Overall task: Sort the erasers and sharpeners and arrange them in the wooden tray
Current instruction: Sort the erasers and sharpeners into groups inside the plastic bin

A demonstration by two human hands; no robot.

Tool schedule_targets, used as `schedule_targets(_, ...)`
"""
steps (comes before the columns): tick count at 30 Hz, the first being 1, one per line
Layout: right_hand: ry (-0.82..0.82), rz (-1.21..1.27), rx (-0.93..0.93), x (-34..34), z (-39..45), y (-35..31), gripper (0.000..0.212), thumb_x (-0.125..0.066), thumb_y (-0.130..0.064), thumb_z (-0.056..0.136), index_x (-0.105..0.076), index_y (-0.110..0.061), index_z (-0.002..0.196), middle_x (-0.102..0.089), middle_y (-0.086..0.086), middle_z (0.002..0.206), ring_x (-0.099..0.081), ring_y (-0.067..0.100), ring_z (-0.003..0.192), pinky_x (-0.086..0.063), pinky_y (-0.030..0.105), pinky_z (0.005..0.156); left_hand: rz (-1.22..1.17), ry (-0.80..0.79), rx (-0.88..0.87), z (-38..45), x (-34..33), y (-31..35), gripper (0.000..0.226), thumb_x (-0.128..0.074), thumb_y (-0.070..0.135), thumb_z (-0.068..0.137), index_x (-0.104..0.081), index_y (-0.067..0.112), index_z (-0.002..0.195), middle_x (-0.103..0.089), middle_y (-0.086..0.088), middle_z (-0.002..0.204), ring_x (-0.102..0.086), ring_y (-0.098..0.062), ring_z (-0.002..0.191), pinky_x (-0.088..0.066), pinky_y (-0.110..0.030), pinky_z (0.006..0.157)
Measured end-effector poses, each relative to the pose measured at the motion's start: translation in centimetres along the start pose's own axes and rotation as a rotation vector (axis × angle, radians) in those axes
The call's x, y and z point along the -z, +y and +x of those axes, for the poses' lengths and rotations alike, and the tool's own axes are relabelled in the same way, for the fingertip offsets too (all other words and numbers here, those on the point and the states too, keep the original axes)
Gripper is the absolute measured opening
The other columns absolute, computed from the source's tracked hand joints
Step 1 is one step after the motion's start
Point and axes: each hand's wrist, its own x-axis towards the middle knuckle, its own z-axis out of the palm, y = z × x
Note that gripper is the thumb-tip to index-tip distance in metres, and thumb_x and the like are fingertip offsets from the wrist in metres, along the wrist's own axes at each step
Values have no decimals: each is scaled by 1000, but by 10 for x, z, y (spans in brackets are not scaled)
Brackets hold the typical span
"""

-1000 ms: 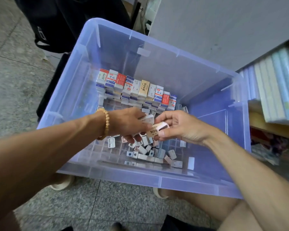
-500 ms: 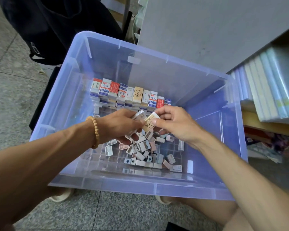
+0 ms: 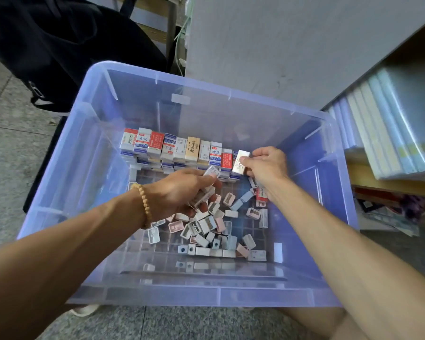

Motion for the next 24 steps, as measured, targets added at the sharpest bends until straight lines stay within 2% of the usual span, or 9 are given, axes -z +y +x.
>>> schedule_targets(2, 43, -41, 42, -8, 6, 6, 23, -86, -23, 67, -64, -23, 72, -73, -3, 77, -73, 24, 78, -60, 49, 79, 44, 39, -9, 0, 3, -1, 37, -42, 40, 103, -64, 10, 107, -63, -4, 78, -54, -12, 56, -40, -23, 46)
schedule_targets(4, 62, -90, 70, -12, 12, 10, 22, -87, -30, 64, -65, -25, 66, -72, -7, 72, -72, 23, 78, -61, 48, 76, 79, 76, -11, 2, 5, -2, 38, -40, 42, 103, -63, 11, 103, -64, -4, 76, -52, -12, 53, -38, -22, 45)
schedule_targets(10, 25, -137, 89, -16, 17, 13, 26, -85, -39, 76, -65, -24, 70, -71, -2, 76, -68, 20, 64, -61, 48, 72, -74, 52, 2, 4, 3, 1, 30, -31, 24, 100, -57, 10, 96, -62, -4, 59, -47, -17, 48, -31, -23, 43)
schedule_targets(14, 127, -173, 135, -9, 3, 5, 28, -73, -40, 84, -64, -22, 64, -68, -5, 69, -66, 21, 71, -60, 44, 75, 19, 41, -38, 4, 5, -2, 33, -37, 36, 105, -61, 13, 108, -65, -3, 73, -53, -13, 55, -38, -23, 45)
schedule_targets(16, 16, -117, 145, -2, -16, -6, 30, -66, -39, 90, -67, -21, 65, -66, -5, 65, -60, 17, 64, -58, 37, 67, 16, 24, -42, 2, 4, -2, 33, -40, 38, 104, -63, 16, 113, -64, -3, 80, -54, -11, 56, -39, -22, 46)
schedule_targets(18, -276, -65, 128, 4, -42, -17, 23, -66, -38, 92, -75, -21, 79, -69, -6, 72, -61, 12, 64, -52, 30, 59, 20, 15, -57, 1, 2, -1, 29, -41, 38, 103, -64, 22, 113, -63, -3, 82, -54, -10, 57, -40, -21, 48)
schedule_targets(20, -456, -56, 153, 9, -59, -19, 12, -72, -32, 89, -77, -21, 87, -73, -7, 79, -64, 10, 70, -50, 26, 59, 30, 0, -72, 1, -1, 1, 22, -41, 36, 104, -61, 31, 108, -63, -3, 82, -54, -10, 57, -39, -22, 49)
schedule_targets(22, -510, -12, 142, 11, -63, -17, 7, -72, -22, 89, -76, -16, 90, -73, -2, 81, -63, 10, 67, -49, 26, 56, 35, -25, -70, 3, -5, 2, 20, -41, 33, 104, -60, 29, 109, -63, -6, 86, -54, -12, 61, -39, -23, 50)
schedule_targets(24, -514, 94, 37, 16, -60, -19, 10, -68, -14, 92, -73, -7, 97, -74, 8, 85, -64, 14, 66, -51, 26, 56, 32, -40, -68, 6, -9, 3, 19, -43, 24, 104, -59, 19, 113, -60, -11, 95, -54, -16, 69, -41, -24, 52)
